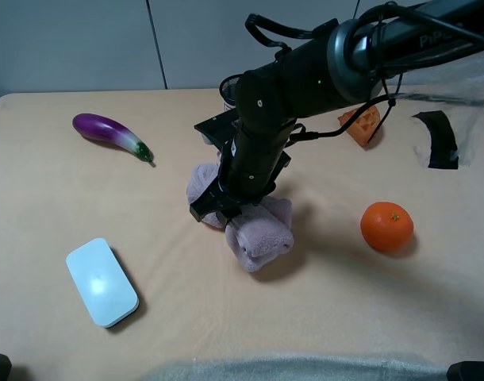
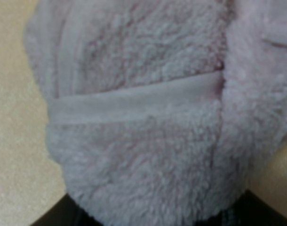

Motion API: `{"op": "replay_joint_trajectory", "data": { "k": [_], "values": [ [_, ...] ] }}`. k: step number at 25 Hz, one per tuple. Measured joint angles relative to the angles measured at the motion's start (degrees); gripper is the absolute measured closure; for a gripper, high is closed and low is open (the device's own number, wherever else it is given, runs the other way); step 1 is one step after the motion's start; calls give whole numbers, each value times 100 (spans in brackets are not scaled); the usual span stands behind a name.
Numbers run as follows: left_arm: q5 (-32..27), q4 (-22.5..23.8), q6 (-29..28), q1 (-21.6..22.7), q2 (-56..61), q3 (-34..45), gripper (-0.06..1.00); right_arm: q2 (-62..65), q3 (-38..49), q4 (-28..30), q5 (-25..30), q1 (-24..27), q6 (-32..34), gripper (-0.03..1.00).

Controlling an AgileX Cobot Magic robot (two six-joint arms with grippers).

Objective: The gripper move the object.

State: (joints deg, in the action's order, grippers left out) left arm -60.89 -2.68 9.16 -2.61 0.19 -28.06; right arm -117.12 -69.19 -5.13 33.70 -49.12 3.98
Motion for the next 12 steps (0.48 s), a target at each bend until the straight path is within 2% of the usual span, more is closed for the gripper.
{"op": "replay_joint_trajectory", "data": {
  "k": [12],
  "values": [
    [0, 0, 0, 0, 0, 0, -3, 0, 0, 2, 5, 0, 0, 63]
  ]
}}
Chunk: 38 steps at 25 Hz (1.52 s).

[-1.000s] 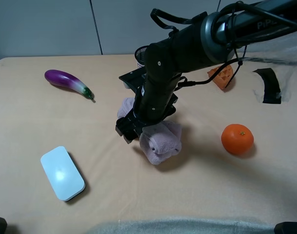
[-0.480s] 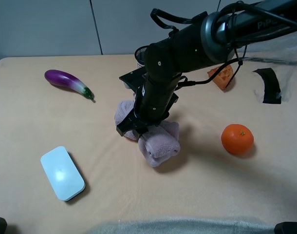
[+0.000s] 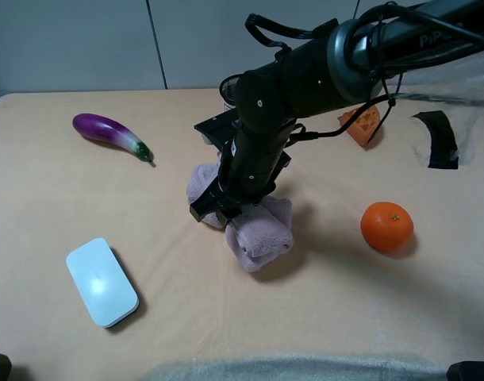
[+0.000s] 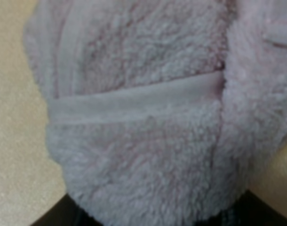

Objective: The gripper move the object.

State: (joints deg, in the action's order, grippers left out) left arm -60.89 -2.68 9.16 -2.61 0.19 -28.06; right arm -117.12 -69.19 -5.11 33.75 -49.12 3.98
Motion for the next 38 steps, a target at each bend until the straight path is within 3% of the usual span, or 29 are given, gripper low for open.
{"op": "replay_joint_trajectory", "data": {
  "k": [8, 27, 38],
  "values": [
    [0, 0, 0, 0, 0, 0, -3, 206, -12, 6, 138, 0, 0, 63],
    [0, 0, 0, 0, 0, 0, -3, 329, -1202, 366, 1636, 0, 0, 63],
    [0, 0, 0, 0, 0, 0, -3, 949, -1249, 632, 1933, 16, 366, 63]
  ]
}}
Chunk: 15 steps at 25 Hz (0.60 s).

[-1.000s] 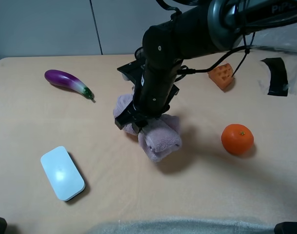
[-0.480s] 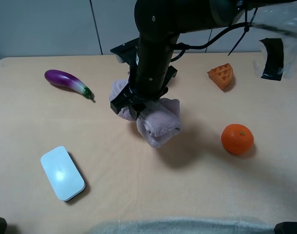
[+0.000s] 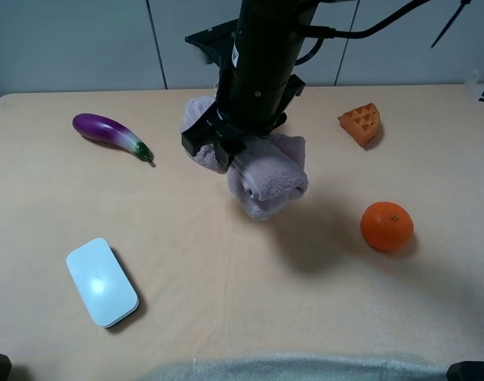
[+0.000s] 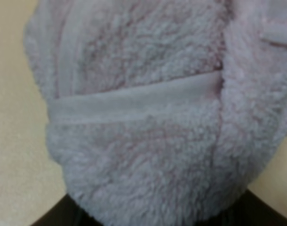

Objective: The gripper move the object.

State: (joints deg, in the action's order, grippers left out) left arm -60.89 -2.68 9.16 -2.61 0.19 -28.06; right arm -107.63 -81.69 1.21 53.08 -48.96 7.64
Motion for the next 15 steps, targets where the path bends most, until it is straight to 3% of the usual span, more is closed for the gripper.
{"op": "replay_joint_trajectory", "data": {
  "k": [15],
  "values": [
    [0, 0, 0, 0, 0, 0, -3, 281, 0, -32, 388, 1019, 76, 63]
  ]
}}
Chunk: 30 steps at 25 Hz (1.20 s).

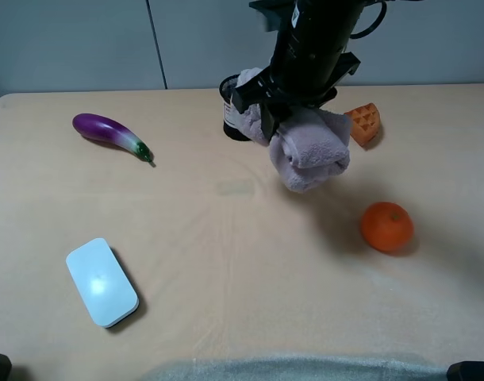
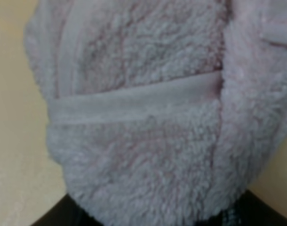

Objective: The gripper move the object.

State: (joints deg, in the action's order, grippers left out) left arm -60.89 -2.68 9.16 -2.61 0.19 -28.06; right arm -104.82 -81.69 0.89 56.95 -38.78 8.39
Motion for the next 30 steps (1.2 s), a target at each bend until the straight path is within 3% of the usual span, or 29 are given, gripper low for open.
{"op": "replay_joint_trajectory", "data": {
  "k": [14, 30],
  "values": [
    [0, 0, 0, 0, 0, 0, -3, 0, 0, -89, 14, 1139, 5, 63],
    [0, 0, 0, 0, 0, 0, -3, 0, 0, -89, -146, 2983, -218, 63]
  ]
}}
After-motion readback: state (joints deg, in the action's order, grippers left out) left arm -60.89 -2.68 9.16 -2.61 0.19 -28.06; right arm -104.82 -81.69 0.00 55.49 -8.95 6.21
